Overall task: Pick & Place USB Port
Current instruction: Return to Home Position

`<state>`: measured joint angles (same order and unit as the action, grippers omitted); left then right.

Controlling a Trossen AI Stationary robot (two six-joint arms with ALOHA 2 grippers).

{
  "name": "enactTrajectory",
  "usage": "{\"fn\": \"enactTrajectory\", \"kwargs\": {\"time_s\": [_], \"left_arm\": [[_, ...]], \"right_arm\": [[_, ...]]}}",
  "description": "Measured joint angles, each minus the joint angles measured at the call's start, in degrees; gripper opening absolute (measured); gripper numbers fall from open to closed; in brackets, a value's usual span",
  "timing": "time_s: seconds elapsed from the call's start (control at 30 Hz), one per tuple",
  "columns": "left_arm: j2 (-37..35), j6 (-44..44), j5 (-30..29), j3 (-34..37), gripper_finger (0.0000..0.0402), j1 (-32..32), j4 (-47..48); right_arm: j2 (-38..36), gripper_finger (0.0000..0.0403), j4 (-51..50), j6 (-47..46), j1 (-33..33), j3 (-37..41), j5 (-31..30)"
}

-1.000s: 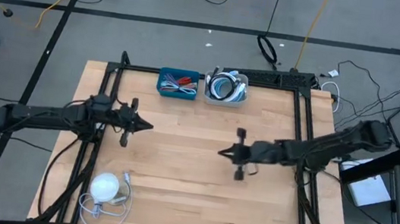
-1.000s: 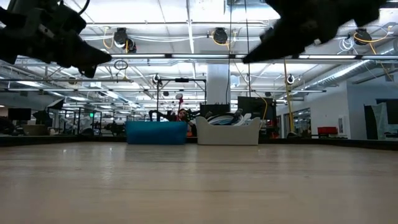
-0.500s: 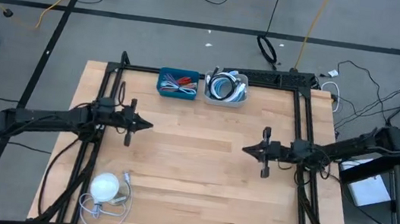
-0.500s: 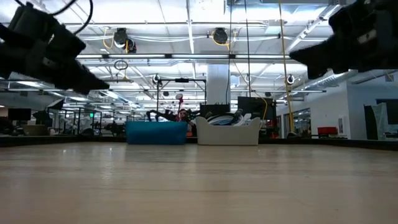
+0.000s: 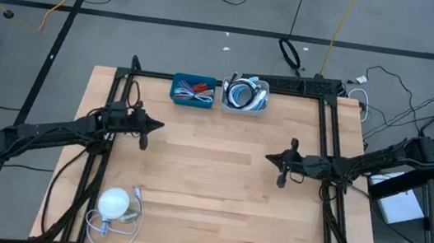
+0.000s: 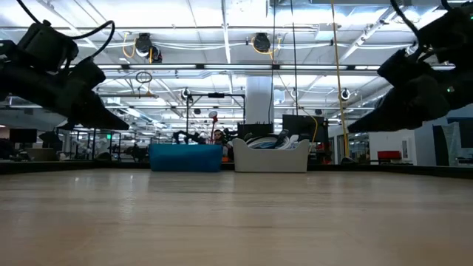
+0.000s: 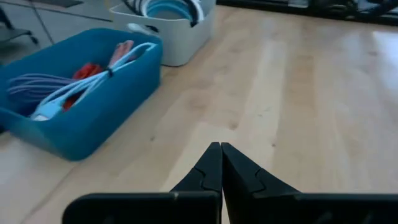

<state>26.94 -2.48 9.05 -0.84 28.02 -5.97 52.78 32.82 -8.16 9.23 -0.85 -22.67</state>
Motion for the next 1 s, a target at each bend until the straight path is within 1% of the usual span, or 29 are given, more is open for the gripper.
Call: {"fn": "enactTrajectory", "kwargs": {"time_s": [0.1,0.33,0.43,0.53,0.6,0.77,0.9,1.0], "left_arm": [[0.06,0.0,2.65,0.0,0.0,0.6,-0.22],[0.06,0.69,4.47,0.0,0.0,0.58,-1.79],[0.06,1.12,4.47,0.0,0.0,0.58,-2.37],[0.06,1.2,4.51,0.0,0.0,0.58,-3.25],[0.06,1.27,4.49,0.0,0.0,0.58,-3.5],[0.06,1.29,4.51,0.0,0.0,0.58,-3.36],[0.06,1.29,4.51,0.0,0.0,0.58,-3.33],[0.06,1.29,4.49,0.0,0.0,0.58,-3.36]], "right_arm": [[0.08,0.0,-3.03,-0.38,-0.01,0.01,-2.88],[-0.06,0.0,-0.9,3.1,-0.11,0.06,-2.51],[0.03,0.0,-4.69,1.38,0.09,0.06,-1.09],[0.13,0.0,-9.6,-1.73,1.14,0.06,-3.04],[0.14,0.0,-11.19,-3.29,2.55,0.06,-4.95],[0.1,0.0,-9.58,-3.13,9.18,0.06,-9.28],[0.11,0.0,-12.85,-4.58,14.89,0.08,-14.54],[-0.12,0.0,-13.22,-3.85,16.41,0.08,-16.94]]}}
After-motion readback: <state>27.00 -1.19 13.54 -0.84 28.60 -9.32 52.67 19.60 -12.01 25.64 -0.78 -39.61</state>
